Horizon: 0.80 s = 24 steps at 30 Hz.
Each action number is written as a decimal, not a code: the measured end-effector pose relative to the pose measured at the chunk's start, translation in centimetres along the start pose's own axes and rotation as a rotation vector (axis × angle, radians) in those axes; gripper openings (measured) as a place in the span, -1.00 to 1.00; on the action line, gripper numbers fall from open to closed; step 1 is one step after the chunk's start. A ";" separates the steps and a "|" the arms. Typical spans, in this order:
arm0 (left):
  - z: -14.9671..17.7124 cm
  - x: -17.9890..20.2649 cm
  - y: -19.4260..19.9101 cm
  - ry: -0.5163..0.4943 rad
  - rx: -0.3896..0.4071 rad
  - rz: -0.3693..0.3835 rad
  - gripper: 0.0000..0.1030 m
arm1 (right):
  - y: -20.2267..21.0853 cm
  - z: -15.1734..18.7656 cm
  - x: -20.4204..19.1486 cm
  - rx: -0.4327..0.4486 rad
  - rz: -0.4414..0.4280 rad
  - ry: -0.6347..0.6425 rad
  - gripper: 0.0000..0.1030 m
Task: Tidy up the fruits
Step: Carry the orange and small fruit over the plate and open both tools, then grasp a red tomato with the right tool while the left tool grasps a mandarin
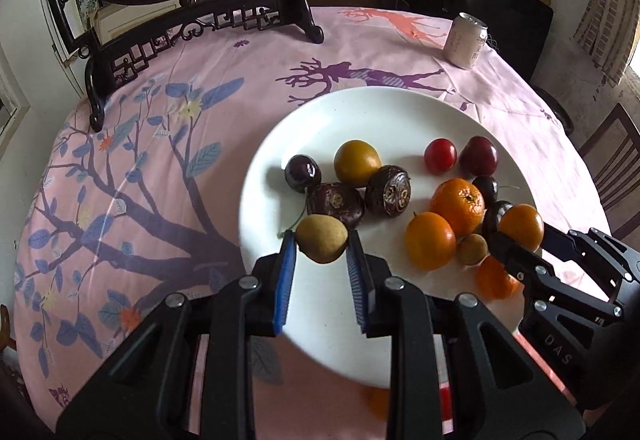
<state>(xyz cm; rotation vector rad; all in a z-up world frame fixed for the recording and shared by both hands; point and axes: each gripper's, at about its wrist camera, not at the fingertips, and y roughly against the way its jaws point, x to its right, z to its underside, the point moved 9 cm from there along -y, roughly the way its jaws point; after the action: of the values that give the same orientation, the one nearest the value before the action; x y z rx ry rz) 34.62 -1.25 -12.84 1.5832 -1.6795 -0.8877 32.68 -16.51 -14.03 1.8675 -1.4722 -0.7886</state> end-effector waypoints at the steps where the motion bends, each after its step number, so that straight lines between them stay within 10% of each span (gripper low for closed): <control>1: 0.0 0.0 -0.5 -0.002 -0.007 -0.005 -0.50 | -0.3 0.0 0.1 -0.004 -0.003 -0.005 -0.31; 14: 0.0 -0.8 0.4 0.019 0.007 -0.001 -0.39 | 2.9 0.5 0.0 0.007 -0.011 0.003 0.14; 24: 7.2 -2.4 8.9 0.060 0.147 0.017 -0.01 | 8.2 10.4 -4.4 -0.043 -0.134 0.043 0.19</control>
<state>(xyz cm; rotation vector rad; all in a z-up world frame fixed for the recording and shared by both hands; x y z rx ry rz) 23.85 1.76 -9.50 1.6732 -1.7469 -0.7150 18.83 -14.84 -13.78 1.9542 -1.3041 -0.8310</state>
